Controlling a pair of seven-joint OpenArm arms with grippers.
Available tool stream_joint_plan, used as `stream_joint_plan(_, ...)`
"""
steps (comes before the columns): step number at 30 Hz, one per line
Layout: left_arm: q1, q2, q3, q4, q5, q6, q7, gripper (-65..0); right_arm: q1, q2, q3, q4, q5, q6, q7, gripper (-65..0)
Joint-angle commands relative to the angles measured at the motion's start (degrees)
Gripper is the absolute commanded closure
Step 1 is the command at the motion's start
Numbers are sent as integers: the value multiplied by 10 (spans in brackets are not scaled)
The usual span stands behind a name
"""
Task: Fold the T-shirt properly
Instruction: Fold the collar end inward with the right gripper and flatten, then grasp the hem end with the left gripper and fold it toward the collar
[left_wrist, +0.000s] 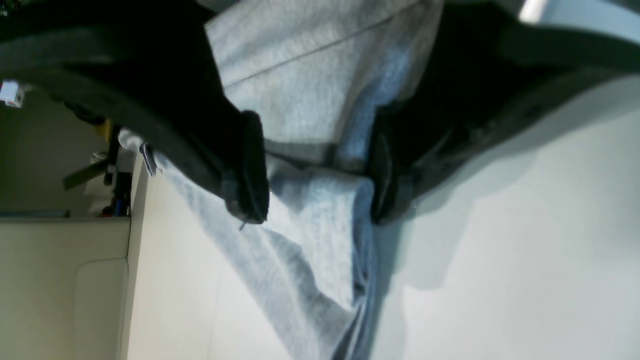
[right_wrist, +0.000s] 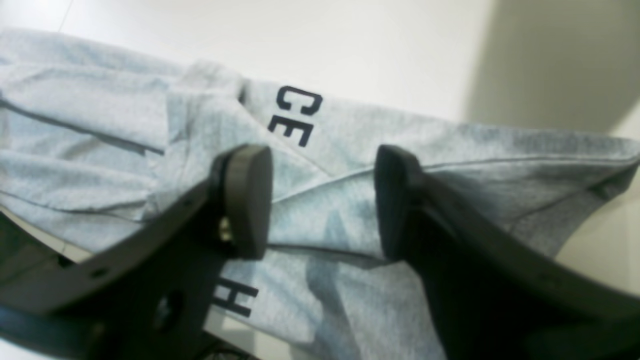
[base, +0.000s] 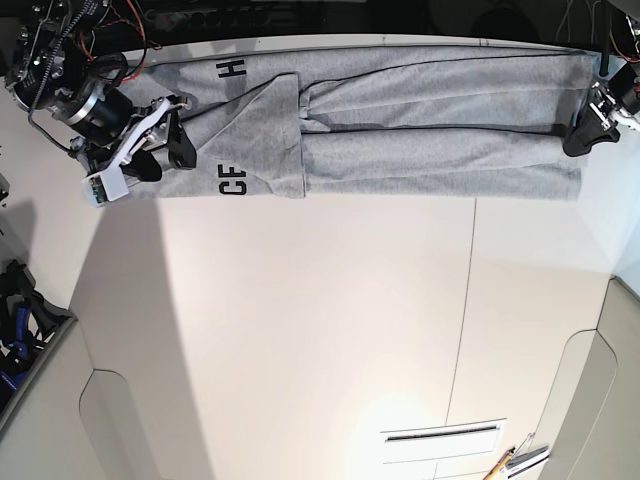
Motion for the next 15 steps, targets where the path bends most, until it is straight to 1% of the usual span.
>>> stream_joint_plan(1, 7, -3, 2, 1, 36, 8, 30, -357, 3, 3, 3, 12, 10, 0, 14, -325)
stream_joint_plan(2, 7, -4, 2, 1, 36, 8, 30, -342, 3, 3, 3, 12, 10, 0, 14, -325)
stream_joint_plan(3, 7, -4, 2, 1, 36, 8, 29, -310, 3, 3, 3, 12, 10, 0, 14, -325)
stream_joint_plan(4, 7, -4, 2, 1, 36, 8, 23, -253, 3, 3, 3, 12, 10, 0, 15, -325)
stream_joint_plan(6, 7, -4, 2, 1, 36, 8, 4, -91, 3, 3, 3, 12, 10, 0, 16, -325)
stream_joint_plan(7, 6, -4, 2, 1, 36, 8, -2, -23, 3, 3, 3, 12, 10, 0, 16, -325)
stream_joint_plan(8, 5, -4, 2, 1, 32, 8, -3, 0, 3, 3, 3, 12, 9, 0, 16, -325)
stream_joint_plan(11, 5, -4, 2, 7, -16, 8, 4, 0, 3, 3, 3, 12, 1, 0, 16, -325)
stream_joint_plan(13, 5, -4, 2, 28, -61, 8, 26, 0, 3, 3, 3, 12, -17, -6, 17, -325)
stream_joint_plan(14, 5, -3, 2, 42, -75, 8, 46, 0, 3, 3, 3, 12, -29, -16, 19, -325)
stream_joint_plan(15, 5, -3, 2, 59, -75, 8, 70, 0, 3, 3, 3, 12, -42, -22, 22, -325)
